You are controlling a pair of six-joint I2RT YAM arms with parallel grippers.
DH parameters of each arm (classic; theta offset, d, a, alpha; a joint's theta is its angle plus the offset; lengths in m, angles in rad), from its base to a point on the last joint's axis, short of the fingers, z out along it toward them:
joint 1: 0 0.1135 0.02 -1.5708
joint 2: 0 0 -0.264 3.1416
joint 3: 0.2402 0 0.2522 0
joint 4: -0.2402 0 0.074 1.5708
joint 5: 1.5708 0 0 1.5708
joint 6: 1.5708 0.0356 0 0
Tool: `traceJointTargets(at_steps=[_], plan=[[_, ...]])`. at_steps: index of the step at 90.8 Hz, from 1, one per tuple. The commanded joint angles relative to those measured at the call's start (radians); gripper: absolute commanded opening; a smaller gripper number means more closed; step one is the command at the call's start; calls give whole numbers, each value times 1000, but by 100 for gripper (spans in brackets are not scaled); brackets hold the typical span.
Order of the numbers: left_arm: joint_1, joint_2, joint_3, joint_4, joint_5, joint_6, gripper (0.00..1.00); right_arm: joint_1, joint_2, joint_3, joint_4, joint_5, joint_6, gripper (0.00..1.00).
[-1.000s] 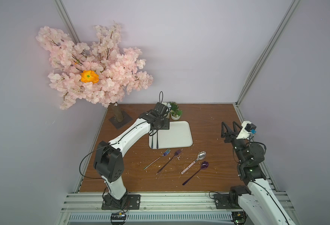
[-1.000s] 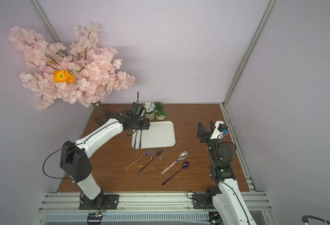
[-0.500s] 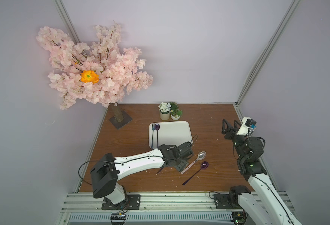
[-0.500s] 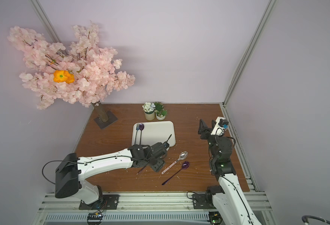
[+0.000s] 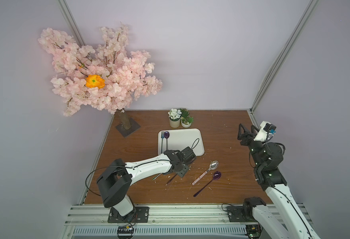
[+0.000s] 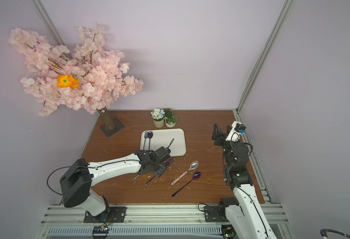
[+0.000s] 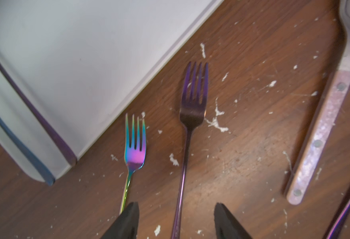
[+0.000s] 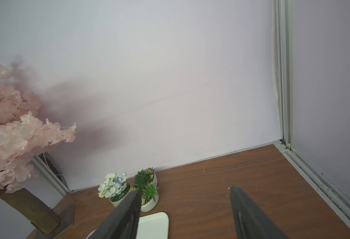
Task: Set the spoon and fork side by side
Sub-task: Pick up the fork at the center of the board.
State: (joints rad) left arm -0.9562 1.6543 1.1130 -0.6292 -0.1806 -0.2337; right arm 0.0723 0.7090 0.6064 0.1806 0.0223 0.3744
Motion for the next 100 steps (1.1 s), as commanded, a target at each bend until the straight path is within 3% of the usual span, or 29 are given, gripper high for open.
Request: traceJointTargets(at_steps=[1, 24, 71, 100], plan=[[33, 31, 19, -4, -19, 15, 57, 0, -16, 21, -30, 17, -14, 71], [164, -108, -107, -16, 42, -5, 53, 0, -12, 16, -37, 46, -51, 72], [204, 13, -175, -6, 79, -22, 47, 0, 12, -7, -2, 39, -62, 72], [205, 54, -168, -6, 164, 22, 26, 0, -2, -5, -17, 53, -87, 72]])
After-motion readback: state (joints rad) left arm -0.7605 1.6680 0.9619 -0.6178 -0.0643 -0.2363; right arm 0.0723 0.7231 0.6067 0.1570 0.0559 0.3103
